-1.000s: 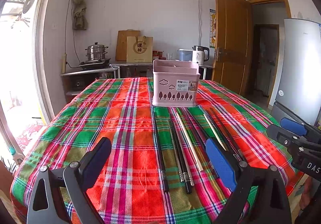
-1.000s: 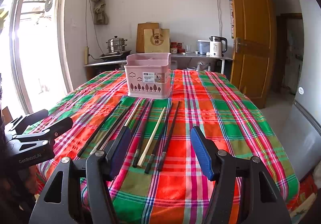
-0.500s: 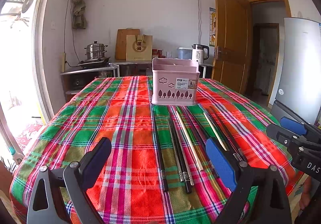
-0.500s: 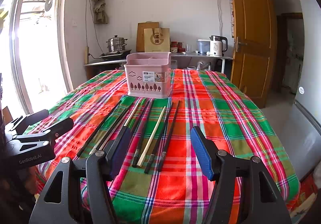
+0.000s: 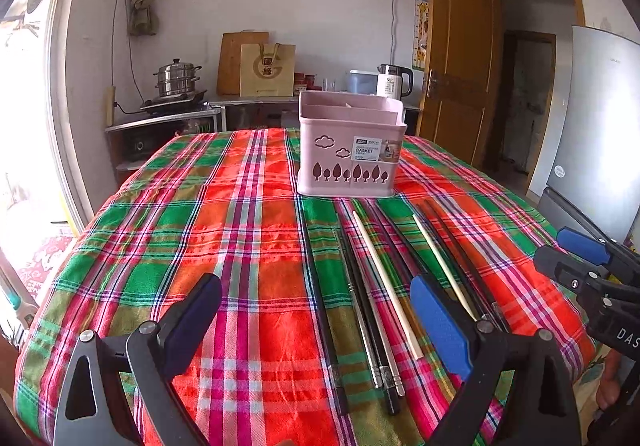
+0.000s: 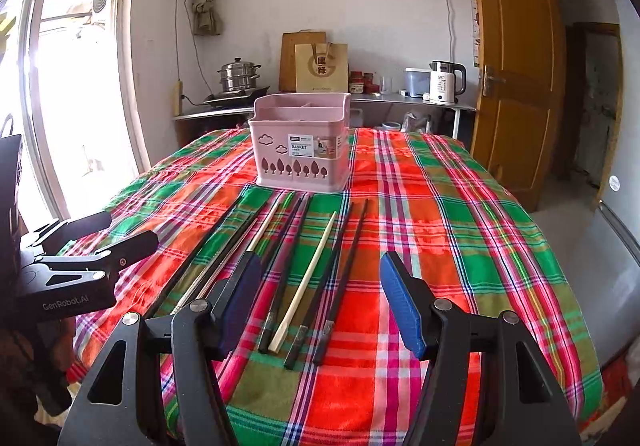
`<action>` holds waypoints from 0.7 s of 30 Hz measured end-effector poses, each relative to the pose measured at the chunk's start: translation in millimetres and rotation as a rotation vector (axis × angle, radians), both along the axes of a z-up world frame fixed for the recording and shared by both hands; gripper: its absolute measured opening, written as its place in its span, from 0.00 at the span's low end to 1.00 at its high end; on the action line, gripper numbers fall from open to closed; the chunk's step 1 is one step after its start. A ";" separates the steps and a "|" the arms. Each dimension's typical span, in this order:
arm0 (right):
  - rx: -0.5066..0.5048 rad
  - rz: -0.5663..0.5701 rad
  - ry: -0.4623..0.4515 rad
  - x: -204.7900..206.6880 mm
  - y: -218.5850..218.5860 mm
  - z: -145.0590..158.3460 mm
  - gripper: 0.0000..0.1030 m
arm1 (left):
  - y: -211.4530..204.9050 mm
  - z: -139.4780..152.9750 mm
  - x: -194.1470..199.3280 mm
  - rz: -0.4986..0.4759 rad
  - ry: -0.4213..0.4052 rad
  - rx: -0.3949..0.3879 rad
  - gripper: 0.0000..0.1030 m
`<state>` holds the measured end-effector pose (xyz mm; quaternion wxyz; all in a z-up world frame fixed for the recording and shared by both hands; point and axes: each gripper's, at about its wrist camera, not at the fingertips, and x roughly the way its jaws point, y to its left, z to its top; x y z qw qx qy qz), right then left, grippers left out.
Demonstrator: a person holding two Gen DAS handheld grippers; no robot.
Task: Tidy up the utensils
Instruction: 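Lower the left tool onto a black chopstick while the right tool lowers onto another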
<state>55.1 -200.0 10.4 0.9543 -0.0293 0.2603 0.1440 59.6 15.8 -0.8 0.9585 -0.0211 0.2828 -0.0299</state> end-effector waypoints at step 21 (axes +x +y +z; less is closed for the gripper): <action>-0.053 0.103 0.304 130.8 40.4 -34.8 0.24 | 15.0 -44.0 137.1 -0.062 0.337 0.030 0.61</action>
